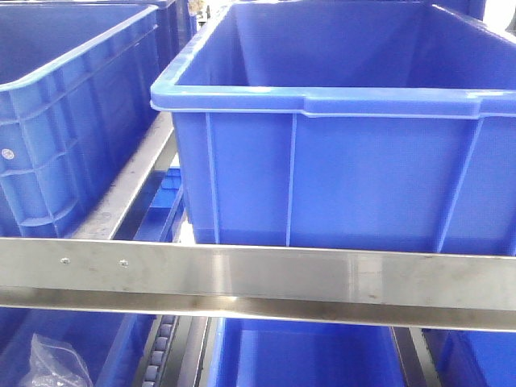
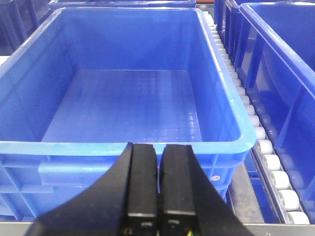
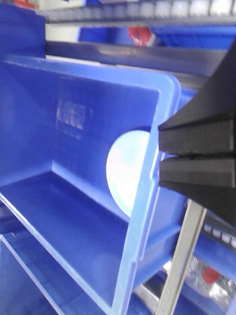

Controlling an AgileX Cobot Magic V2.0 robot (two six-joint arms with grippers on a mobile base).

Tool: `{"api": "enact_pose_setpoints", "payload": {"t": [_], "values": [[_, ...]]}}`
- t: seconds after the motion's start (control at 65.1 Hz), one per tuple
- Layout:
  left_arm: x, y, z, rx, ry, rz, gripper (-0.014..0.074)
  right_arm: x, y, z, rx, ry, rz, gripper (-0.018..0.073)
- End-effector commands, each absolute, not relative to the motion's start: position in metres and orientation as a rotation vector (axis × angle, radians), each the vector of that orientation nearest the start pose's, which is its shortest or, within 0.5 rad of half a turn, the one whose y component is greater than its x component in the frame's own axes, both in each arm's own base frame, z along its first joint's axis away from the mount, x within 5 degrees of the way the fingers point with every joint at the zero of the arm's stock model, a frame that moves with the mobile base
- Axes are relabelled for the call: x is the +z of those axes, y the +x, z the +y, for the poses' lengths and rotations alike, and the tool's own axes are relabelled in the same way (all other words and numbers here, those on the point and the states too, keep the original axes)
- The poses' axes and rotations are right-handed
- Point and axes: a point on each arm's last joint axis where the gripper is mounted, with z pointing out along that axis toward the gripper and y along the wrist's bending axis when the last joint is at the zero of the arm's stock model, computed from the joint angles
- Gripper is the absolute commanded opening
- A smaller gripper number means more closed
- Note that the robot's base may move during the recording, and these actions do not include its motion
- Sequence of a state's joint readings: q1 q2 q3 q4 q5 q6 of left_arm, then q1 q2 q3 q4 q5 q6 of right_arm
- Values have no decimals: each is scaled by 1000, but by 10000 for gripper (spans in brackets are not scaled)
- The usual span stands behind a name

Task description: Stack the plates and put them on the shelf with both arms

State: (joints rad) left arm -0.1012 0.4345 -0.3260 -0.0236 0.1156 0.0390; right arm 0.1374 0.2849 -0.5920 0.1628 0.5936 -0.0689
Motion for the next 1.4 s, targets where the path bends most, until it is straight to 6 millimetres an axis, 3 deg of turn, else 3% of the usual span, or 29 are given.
{"api": "enact_pose_setpoints", "payload": {"t": [0.0,0.246,0.476,0.645,0.922,1.383], "values": [[298,102,-10,-72,87,1596,83,350,48,12,192,-113,1644,55],[298,102,-10,-72,87,1596,83,301,36,6,122,-30,1535,55],[298,102,-10,-72,87,1596,83,244,49,1,69,35,1445,55],[298,102,-10,-72,87,1596,83,214,56,-1,49,57,1385,55],[298,102,-10,-72,87,1596,83,204,55,0,56,50,1497,55],[298,102,-10,-72,87,1596,83,201,55,1,58,48,1529,55]]}}
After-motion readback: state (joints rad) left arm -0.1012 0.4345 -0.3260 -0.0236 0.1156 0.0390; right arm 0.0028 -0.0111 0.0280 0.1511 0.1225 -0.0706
